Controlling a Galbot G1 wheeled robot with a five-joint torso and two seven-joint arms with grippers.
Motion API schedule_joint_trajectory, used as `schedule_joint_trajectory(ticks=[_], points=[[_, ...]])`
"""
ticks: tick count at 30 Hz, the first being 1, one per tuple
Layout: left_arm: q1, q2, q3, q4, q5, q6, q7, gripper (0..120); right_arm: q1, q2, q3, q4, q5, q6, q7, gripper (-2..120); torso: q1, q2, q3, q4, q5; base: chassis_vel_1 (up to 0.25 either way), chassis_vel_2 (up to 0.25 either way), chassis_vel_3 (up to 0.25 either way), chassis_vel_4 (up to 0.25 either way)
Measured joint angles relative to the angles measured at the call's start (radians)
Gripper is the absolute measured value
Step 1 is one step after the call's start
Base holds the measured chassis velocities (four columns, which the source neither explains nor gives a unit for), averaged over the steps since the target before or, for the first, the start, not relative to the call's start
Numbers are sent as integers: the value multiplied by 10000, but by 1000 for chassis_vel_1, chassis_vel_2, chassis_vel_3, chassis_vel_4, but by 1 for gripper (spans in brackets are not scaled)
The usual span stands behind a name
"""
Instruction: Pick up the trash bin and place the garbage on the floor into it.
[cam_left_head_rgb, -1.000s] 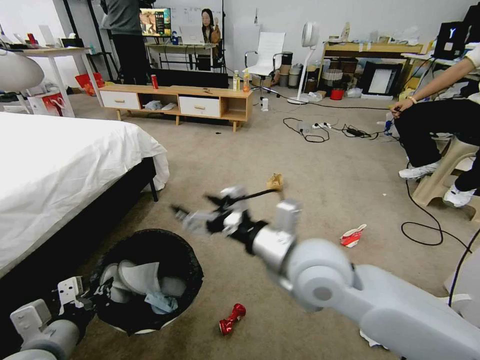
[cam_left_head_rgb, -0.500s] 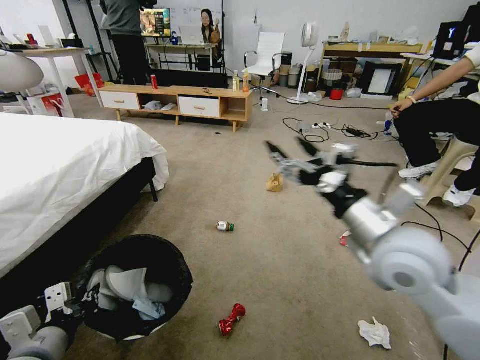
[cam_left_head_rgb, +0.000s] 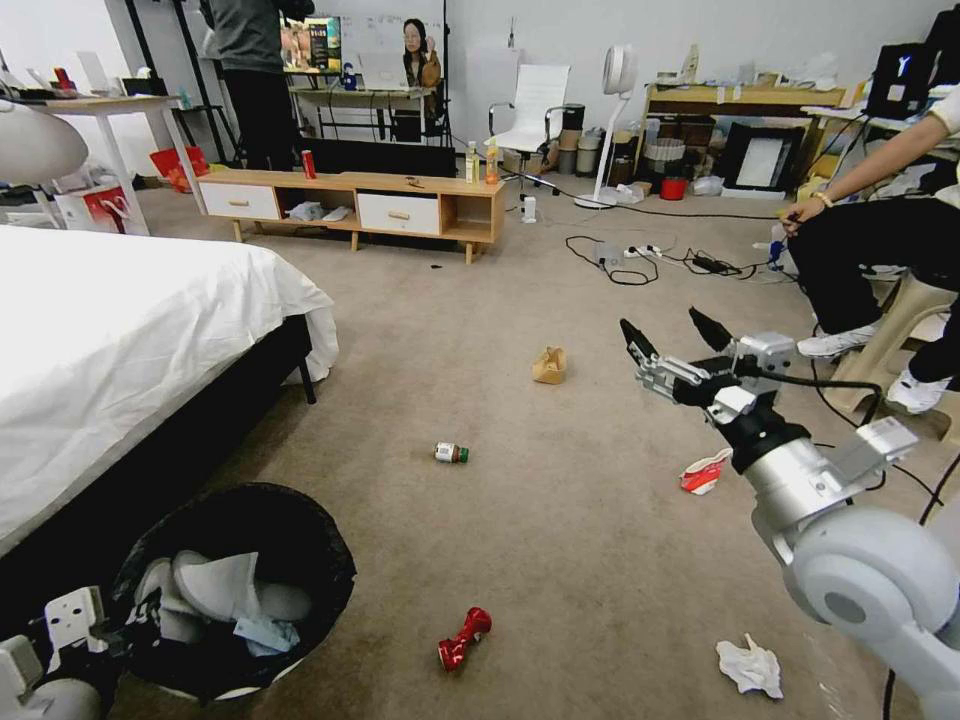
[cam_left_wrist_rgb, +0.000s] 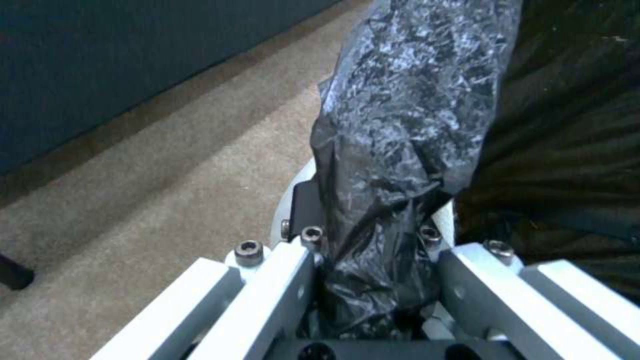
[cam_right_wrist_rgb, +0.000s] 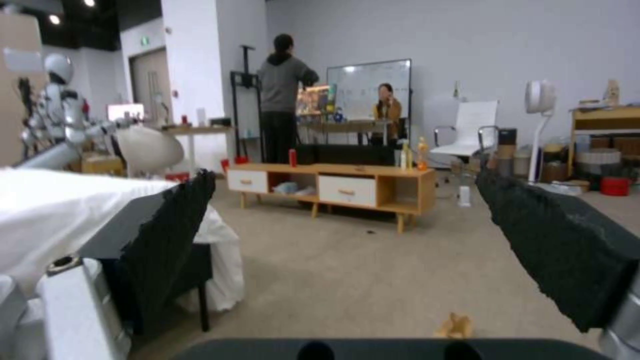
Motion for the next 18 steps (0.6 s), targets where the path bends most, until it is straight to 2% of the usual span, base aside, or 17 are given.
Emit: schedule_joint_trajectory(ticks=[12,18], points=[[2,-138,-128,-7,-101,0,-32,7,-564,248,-426,-388,-1120,229,-222,99,0,-2,2,2,-1,0,0,0,0],[142,-433,105,-430,-66,0,69,7,-1467,735,-159,-223,-2133,364,-89,99,0,-2,1,0,0,0,0,0,0]])
